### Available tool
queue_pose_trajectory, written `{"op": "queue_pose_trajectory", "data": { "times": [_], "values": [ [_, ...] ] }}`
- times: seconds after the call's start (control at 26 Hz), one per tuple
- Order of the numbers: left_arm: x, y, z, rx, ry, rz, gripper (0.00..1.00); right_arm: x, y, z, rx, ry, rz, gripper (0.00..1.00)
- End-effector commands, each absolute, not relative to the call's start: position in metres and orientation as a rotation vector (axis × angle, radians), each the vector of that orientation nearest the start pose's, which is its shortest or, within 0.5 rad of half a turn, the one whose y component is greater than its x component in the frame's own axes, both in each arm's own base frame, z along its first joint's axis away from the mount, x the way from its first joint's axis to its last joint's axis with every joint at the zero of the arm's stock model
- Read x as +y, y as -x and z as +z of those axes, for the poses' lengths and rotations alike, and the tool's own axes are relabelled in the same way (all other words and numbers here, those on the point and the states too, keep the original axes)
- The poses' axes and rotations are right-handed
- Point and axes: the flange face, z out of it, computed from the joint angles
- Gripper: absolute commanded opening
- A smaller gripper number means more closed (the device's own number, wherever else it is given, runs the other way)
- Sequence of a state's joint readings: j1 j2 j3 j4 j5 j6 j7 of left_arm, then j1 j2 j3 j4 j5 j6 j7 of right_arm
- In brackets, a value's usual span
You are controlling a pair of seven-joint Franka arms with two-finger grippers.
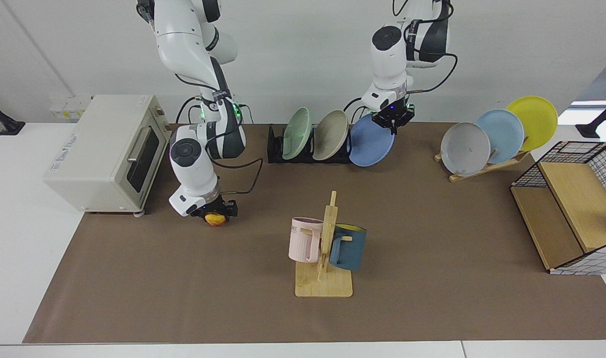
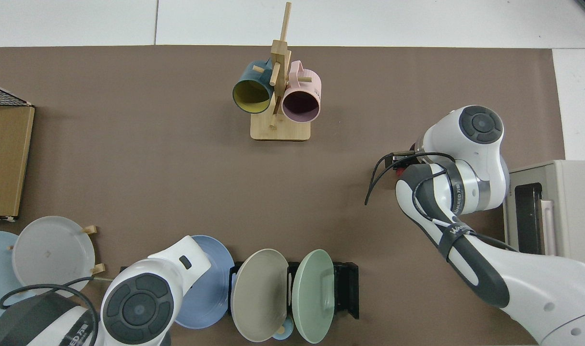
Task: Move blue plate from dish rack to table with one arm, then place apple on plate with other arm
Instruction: 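Lift the blue plate from the rack with the left gripper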
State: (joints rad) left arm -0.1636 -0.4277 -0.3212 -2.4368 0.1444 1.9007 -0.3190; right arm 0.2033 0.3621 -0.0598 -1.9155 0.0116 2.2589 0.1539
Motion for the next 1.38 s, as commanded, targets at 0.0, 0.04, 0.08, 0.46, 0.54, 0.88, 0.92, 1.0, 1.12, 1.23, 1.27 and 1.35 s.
{"op": "queue_pose_trajectory", "data": {
  "times": [0.0,0.04,0.08,0.46,0.54,0.88,0.92,1.0,1.12,1.23,1.27,1.35],
  "values": [
    [-0.184,-0.373,0.470,0.290,2.811,0.010,0.00,0.086,-0.625,0.337,-0.004,3.164,0.038,0.00],
    [-0.184,-0.375,0.476,0.301,2.808,0.000,0.00,0.086,-0.627,0.344,-0.001,3.164,0.036,0.00],
    [-0.181,-0.378,0.483,0.307,2.813,-0.005,0.00,0.085,-0.629,0.351,-0.001,3.163,0.031,0.00],
    [-0.104,-0.483,0.561,0.098,2.951,-0.105,0.00,0.071,-0.625,0.395,0.034,3.158,0.008,0.00],
    [-0.101,-0.500,0.554,0.024,2.989,-0.096,0.00,0.073,-0.625,0.397,0.032,3.157,0.006,0.00],
    [-0.117,-0.527,0.529,-0.235,3.157,-0.183,0.00,0.072,-0.621,0.403,0.032,3.158,0.020,0.00],
    [-0.122,-0.531,0.520,-0.249,3.170,-0.170,0.00,0.071,-0.622,0.403,0.035,3.157,0.018,0.00],
    [-0.136,-0.541,0.496,-0.291,3.185,-0.161,0.00,0.071,-0.621,0.402,0.035,3.157,0.023,0.00],
    [-0.152,-0.548,0.477,-0.316,3.210,-0.159,0.00,0.070,-0.620,0.401,0.035,3.157,0.025,0.00],
    [-0.178,-0.550,0.445,-0.290,3.238,-0.135,0.00,0.070,-0.620,0.402,0.038,3.157,0.025,0.00],
    [-0.189,-0.550,0.431,-0.284,3.247,-0.142,0.00,0.070,-0.620,0.401,0.035,3.157,0.028,0.00],
    [-0.211,-0.548,0.409,-0.321,3.263,-0.177,0.00,0.071,-0.620,0.401,0.035,3.157,0.028,0.00]
  ]
}}
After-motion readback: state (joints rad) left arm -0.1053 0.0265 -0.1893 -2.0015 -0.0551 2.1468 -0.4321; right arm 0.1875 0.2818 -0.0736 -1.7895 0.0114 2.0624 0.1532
